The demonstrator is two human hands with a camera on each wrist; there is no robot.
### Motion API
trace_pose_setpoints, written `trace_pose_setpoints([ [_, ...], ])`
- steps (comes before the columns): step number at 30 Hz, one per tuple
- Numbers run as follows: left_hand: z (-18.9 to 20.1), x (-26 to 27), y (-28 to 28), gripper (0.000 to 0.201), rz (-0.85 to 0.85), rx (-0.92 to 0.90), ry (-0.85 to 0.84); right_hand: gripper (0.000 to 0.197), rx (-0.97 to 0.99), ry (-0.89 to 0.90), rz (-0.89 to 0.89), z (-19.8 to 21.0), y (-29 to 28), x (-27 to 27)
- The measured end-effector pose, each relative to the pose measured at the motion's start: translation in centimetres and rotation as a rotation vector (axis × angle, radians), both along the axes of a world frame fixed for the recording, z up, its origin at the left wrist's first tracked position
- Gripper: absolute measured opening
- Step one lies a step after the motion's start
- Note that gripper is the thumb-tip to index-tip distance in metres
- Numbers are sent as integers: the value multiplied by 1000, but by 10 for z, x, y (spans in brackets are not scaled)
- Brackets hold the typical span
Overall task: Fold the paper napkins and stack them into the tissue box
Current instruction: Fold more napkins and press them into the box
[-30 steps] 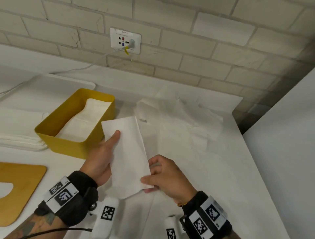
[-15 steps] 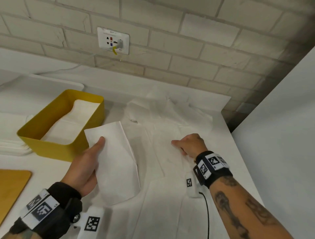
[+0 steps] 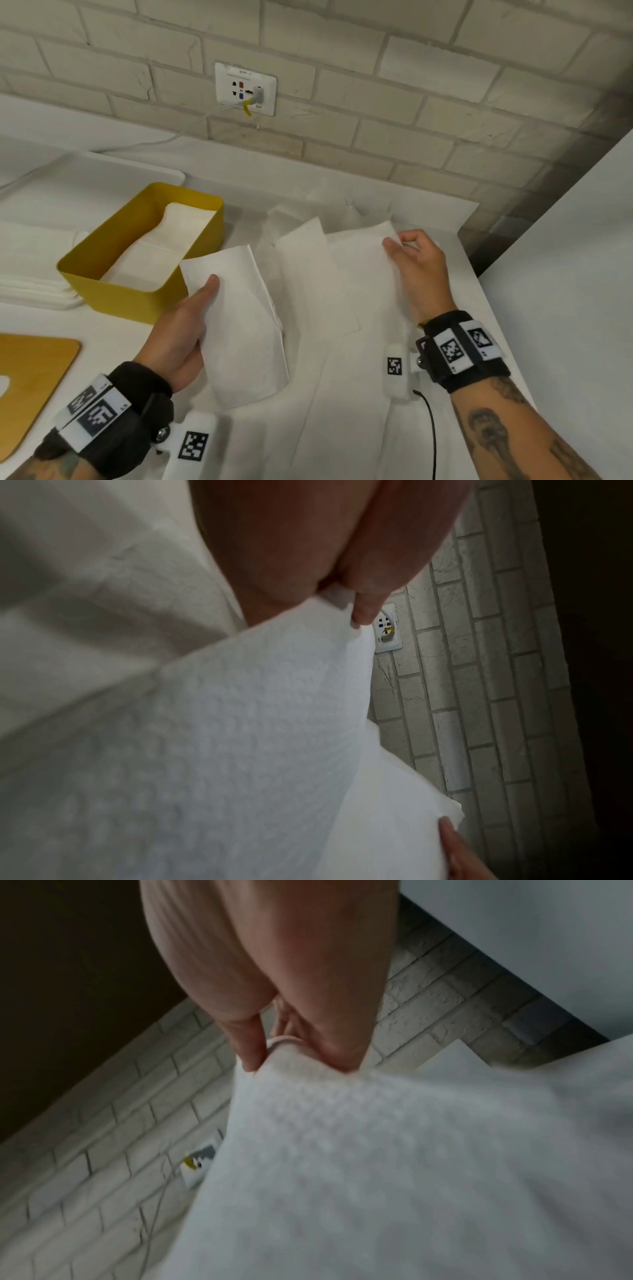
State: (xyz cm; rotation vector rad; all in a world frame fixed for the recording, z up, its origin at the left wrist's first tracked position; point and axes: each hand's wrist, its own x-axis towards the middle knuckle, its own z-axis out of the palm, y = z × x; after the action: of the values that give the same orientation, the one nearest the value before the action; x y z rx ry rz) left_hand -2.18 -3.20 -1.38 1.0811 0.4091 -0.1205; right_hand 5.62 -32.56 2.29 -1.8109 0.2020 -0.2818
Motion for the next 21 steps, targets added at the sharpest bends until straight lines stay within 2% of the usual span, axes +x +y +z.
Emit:
trace_pose_setpoints([
  [2,1,1,-2,26,-7,5,2,6,37,-19,51,14,-2,-3],
  [10,7,5,-11,25,-43,4,-22,7,-96,-191,124,56,-6,-12],
  [15,9,8,-12,24,-37,-6,-25,10,57,-339,96,104,-3,-21],
  [17,10,10,-11,25,-34,-18,-25,7,90,-363,154,125,0,-31],
  [21,12,11,-13,25,-25,-39,-22,8,339,-356,266,143,10,-47],
])
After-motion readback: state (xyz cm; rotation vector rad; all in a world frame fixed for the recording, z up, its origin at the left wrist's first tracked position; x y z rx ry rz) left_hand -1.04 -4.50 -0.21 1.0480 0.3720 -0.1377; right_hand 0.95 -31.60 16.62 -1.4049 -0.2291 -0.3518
